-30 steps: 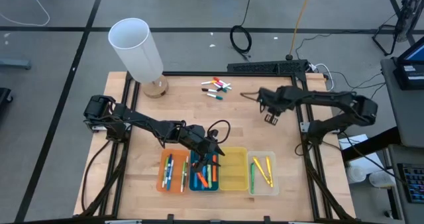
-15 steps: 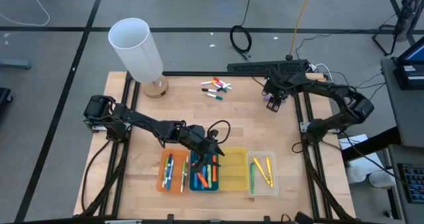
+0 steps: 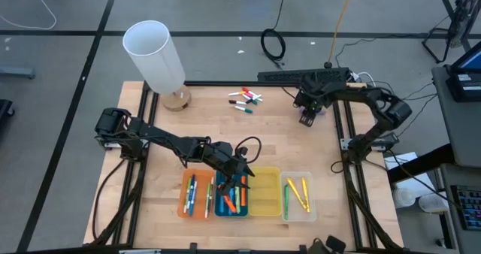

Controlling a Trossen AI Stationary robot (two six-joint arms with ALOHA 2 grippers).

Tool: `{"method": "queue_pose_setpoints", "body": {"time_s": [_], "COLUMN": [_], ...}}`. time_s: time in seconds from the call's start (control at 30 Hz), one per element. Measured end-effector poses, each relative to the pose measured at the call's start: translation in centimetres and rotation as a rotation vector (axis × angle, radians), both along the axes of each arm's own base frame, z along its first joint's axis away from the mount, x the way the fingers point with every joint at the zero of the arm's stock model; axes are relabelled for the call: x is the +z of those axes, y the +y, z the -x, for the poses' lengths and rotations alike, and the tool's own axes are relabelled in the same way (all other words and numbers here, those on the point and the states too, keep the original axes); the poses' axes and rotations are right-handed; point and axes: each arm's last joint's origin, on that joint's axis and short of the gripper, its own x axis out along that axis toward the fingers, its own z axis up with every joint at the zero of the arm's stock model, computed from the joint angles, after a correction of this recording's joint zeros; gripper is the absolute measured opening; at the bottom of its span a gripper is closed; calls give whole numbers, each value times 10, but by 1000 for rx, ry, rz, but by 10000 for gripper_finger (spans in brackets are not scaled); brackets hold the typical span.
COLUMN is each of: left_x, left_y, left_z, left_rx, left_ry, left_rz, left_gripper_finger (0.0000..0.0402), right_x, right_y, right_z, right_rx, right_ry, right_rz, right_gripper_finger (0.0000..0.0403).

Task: Pick & Place Markers
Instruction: Put the purple highlighter pen into the blue bin

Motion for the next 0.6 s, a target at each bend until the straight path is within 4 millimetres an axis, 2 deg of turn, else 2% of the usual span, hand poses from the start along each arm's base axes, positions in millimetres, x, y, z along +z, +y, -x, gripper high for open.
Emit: {"method": "queue_pose_setpoints", "body": {"time_s": [0.13, 0.17, 0.3, 0.43, 0.6], "left_x": [0, -1, -1, -2, -2], "left_y": [0, 1, 2, 5, 16], "left_z": [0, 0, 0, -1, -3], "left_rx": [1, 1, 23, 70, 161], "left_ry": [6, 11, 3, -2, -5], "left_rz": [-1, -3, -37, -73, -100], "left_gripper_finger": [225, 225, 225, 225, 225], "right_x": [2, 2, 3, 16, 53], "right_y": [6, 7, 12, 24, 44], "right_z": [1, 1, -7, -19, -34], "right_rx": [19, 22, 30, 108, 196], "right_ry": [29, 34, 20, -59, -298], "right_rz": [-27, -33, -7, 50, 126], "right_gripper_finger": [44, 35, 36, 36, 36]}}
